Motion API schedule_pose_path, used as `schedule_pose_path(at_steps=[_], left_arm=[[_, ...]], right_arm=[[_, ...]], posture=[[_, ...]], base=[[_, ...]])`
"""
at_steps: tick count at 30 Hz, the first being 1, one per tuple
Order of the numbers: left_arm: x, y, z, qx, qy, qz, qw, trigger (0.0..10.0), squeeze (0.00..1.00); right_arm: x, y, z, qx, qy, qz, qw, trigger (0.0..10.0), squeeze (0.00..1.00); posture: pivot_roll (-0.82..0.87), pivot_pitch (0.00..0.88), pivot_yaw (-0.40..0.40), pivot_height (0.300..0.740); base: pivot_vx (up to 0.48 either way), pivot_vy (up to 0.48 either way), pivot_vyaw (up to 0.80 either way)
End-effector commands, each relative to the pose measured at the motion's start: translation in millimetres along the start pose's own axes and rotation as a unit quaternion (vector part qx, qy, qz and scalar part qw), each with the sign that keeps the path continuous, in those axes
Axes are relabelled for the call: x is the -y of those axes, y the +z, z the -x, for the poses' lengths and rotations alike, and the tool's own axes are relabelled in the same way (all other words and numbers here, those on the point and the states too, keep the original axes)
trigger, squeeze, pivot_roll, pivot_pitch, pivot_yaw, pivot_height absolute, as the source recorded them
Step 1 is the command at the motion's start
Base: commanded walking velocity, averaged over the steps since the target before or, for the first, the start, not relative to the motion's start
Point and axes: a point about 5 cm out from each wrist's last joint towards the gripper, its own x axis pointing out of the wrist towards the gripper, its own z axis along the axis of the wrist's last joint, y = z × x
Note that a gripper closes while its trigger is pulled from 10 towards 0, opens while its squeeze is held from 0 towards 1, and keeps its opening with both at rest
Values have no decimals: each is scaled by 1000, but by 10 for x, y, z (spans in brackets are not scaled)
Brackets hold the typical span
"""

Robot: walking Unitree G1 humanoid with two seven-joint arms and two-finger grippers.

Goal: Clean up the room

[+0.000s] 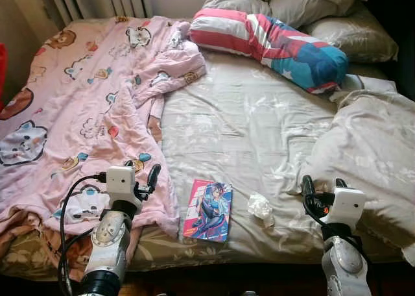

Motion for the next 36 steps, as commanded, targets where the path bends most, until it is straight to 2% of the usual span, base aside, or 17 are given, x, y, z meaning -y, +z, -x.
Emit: schedule_pose_path(at_steps=[1,3,6,8,9,10,20,22,36], left_arm=[[-74,-58,54,-16,17,6,1000,10000,0],[-78,-56,60,-14,18,4,1000,10000,0],[-206,-48,80,-15,43,-8,999,10000,0],[-223,-51,87,-18,39,-17,999,10000,0],[-206,-55,91,-21,20,-37,999,10000,0],[-199,-60,94,-22,16,-39,999,10000,0],[-124,-119,115,-30,13,-28,999,10000,0],[-115,-126,118,-31,11,-26,999,10000,0],[-75,-107,84,-28,3,-24,999,10000,0]], right_arm=[[27,-25,34,-9,3,12,1000,10000,0],[24,-30,38,-9,4,12,1000,10000,0],[38,-17,36,-4,-4,4,1000,10000,0],[41,-14,36,-4,-4,5,1000,10000,0],[42,-9,35,-2,-3,4,1000,10000,0],[43,-9,37,-2,-3,4,1000,10000,0],[-13,-9,35,-3,19,7,1000,10000,0],[-13,-14,39,-4,18,6,1000,10000,0],[12,-19,35,-6,2,-3,1000,10000,0]], posture=[[0,199,-36,740],[1,195,-35,740],[-5,187,-34,740],[-7,182,-34,740],[-6,179,-34,740],[-7,175,-32,740],[-8,163,-36,740],[-5,163,-36,740],[-11,193,-36,740]], base=[[0,0,0],[0,0,0],[0,0,0],[0,0,0],[0,0,0],[0,0,0],[0,0,126],[0,0,800],[0,0,-44]])
